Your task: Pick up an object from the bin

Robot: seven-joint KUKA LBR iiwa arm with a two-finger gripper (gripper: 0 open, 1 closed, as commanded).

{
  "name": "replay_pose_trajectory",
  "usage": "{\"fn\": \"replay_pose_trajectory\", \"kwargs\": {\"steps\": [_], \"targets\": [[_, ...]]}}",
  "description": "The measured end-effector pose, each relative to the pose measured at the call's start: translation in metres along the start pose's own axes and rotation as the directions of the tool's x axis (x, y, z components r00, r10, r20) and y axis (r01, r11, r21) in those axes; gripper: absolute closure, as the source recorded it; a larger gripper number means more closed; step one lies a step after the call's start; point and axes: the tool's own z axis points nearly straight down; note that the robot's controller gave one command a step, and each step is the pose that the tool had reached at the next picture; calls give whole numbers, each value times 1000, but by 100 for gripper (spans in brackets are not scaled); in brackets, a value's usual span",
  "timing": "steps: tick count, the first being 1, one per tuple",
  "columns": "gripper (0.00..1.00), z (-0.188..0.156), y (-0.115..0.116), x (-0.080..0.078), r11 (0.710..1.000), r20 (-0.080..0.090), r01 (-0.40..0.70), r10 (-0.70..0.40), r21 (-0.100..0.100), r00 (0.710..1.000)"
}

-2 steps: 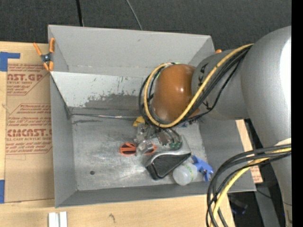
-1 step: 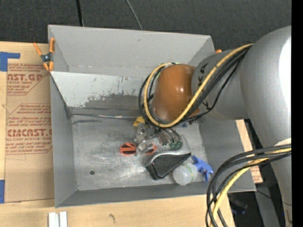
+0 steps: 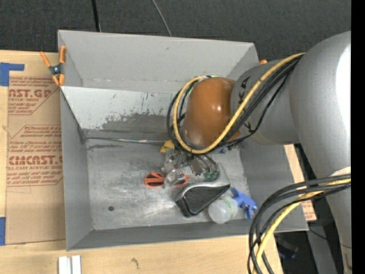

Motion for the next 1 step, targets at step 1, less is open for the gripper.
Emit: {"fn": "replay_pose_trajectory", "kwargs": {"steps": [1], "targets": [[100, -7, 0, 4, 1000, -4, -17, 17, 0, 1000]]}}
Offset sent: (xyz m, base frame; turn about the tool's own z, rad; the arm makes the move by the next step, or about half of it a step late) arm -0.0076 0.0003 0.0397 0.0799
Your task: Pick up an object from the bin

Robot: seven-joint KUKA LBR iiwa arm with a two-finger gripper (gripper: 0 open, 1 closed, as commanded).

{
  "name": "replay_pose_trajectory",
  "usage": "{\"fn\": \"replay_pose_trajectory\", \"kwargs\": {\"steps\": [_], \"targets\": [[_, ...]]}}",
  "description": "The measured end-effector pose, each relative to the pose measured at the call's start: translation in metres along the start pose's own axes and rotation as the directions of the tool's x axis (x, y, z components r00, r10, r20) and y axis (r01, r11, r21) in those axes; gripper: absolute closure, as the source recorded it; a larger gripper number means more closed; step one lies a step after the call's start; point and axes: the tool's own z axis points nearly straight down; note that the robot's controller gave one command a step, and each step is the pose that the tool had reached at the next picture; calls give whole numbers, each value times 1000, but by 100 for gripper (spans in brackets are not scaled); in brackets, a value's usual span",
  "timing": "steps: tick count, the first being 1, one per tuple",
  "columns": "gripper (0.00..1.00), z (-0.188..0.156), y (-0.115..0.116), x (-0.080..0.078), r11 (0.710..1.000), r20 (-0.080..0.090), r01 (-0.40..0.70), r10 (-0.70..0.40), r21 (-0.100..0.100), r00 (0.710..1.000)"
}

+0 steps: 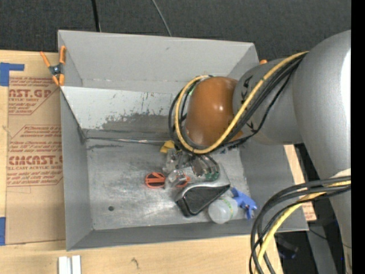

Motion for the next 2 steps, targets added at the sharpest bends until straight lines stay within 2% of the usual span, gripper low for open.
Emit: {"fn": "replay_pose_trajectory", "kwargs": {"steps": [1, 2], "targets": [[100, -34, 2, 2, 998, 6, -63, 63, 1, 998], [100, -179, 13, 41, 998, 7, 62, -62, 2, 998]]}}
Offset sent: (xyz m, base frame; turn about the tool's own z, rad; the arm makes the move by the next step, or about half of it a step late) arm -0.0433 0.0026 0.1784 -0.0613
